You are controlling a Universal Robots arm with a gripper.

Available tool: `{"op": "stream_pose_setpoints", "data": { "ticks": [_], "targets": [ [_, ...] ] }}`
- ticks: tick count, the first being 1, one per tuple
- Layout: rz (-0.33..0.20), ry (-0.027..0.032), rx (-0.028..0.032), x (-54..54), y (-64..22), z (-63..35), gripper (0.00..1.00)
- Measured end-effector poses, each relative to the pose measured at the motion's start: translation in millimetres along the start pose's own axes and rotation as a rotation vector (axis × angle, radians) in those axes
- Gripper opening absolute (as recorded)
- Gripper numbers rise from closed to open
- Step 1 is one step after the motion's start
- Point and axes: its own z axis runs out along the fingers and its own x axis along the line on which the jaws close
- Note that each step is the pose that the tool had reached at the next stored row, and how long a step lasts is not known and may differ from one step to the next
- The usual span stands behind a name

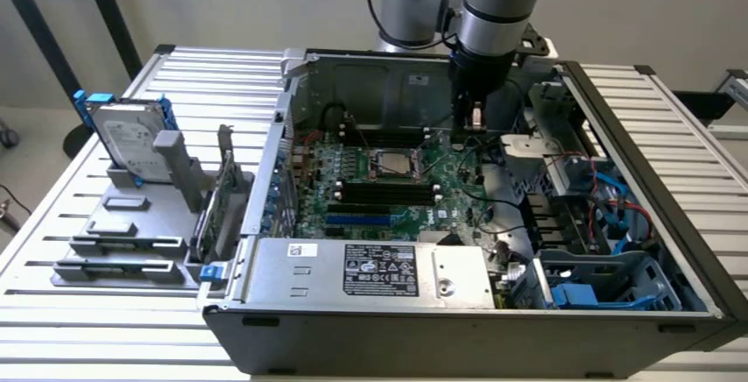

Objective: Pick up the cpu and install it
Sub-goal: 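Close the cpu cover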

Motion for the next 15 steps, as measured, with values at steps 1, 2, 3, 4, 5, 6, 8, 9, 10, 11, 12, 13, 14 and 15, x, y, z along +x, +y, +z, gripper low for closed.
{"op": "stream_pose_setpoints", "data": {
  "ticks": [1, 2, 3, 4, 5, 6, 8, 9, 10, 11, 12, 13, 14, 15],
  "targets": [
    [0.001, -0.0002, 0.0098, -0.1, -0.2, 0.1, 0.11],
    [0.002, -0.0005, 0.0217, -0.1, -0.5, 0.1, 0.11],
    [0.004, -0.0004, 0.0386, -0.1, -0.7, 0.1, 0.11],
    [0.006, -0.0006, 0.0564, 0.0, -0.8, 0.1, 0.11],
    [0.008, -0.0006, 0.0743, 0.0, -1.0, 0.1, 0.11],
    [0.010, -0.0007, 0.0922, 0.0, -1.2, 0.1, 0.11],
    [0.014, -0.0010, 0.1254, 0.0, -2.2, 0.2, 0.11],
    [0.016, -0.0010, 0.1397, 0.0, -3.0, 0.2, 0.11],
    [0.017, -0.0013, 0.1536, 0.0, -4.1, 0.1, 0.11],
    [0.019, -0.0014, 0.1679, -0.1, -5.4, 0.0, 0.11],
    [0.020, -0.0014, 0.1811, -0.1, -6.7, 0.0, 0.11],
    [0.022, -0.0016, 0.1952, -0.1, -8.1, 0.0, 0.11],
    [0.023, -0.0018, 0.2097, -0.1, -9.6, 0.0, 0.11],
    [0.025, -0.0019, 0.2271, -0.1, -11.3, -0.1, 0.11]
  ]
}}
